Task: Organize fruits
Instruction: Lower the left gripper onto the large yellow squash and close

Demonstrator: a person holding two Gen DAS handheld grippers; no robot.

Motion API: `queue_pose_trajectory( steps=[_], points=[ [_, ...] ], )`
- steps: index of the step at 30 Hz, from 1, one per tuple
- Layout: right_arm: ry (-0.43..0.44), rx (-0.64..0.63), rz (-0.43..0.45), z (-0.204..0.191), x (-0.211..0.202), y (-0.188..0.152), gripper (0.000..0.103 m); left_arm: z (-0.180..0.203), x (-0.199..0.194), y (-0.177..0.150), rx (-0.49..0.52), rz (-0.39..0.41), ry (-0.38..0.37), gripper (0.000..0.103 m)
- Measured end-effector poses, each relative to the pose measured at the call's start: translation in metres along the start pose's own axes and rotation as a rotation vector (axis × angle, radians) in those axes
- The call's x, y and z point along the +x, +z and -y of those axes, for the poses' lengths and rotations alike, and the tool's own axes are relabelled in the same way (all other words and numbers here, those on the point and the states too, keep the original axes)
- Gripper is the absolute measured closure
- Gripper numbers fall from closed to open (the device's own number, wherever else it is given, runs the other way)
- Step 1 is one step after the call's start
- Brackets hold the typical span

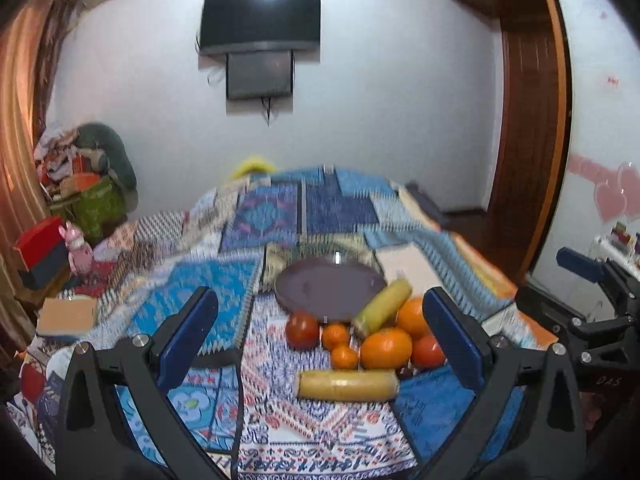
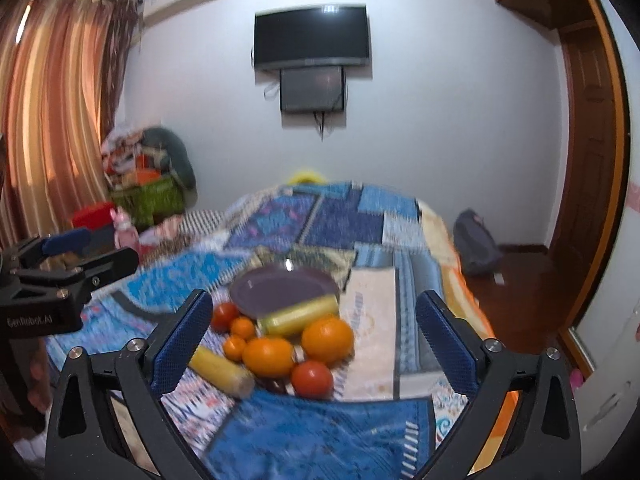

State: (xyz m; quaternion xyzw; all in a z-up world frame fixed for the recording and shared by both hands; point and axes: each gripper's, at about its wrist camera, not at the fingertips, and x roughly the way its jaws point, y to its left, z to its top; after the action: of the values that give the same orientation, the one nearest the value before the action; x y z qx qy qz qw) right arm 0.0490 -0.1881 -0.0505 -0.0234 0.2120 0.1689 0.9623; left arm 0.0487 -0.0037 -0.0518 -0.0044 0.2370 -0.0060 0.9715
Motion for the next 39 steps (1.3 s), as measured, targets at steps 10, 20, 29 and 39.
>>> queue_pose_trajectory(
  steps=[10, 20, 29, 39],
  points=[
    [0.033, 0.008, -0.242, 0.023, 0.042, -0.038, 0.021, 0.022, 0.076, -0.042, 0.032, -0.25, -0.032, 0.0],
    [0.069, 0.053, -0.364, 0.033, 0.065, -0.059, 0.023, 0.044, 0.129, -0.076, 0.084, -0.419, -0.022, 0.0],
    [0.093, 0.068, -0.403, 0.035, 0.075, -0.065, 0.023, 0.04, 0.131, -0.088, 0.158, -0.416, -0.007, 0.0],
    [0.11, 0.081, -0.416, 0.033, 0.084, -0.062, 0.023, -0.013, 0.112, -0.093, 0.074, -0.468, -0.02, 0.0]
  ],
)
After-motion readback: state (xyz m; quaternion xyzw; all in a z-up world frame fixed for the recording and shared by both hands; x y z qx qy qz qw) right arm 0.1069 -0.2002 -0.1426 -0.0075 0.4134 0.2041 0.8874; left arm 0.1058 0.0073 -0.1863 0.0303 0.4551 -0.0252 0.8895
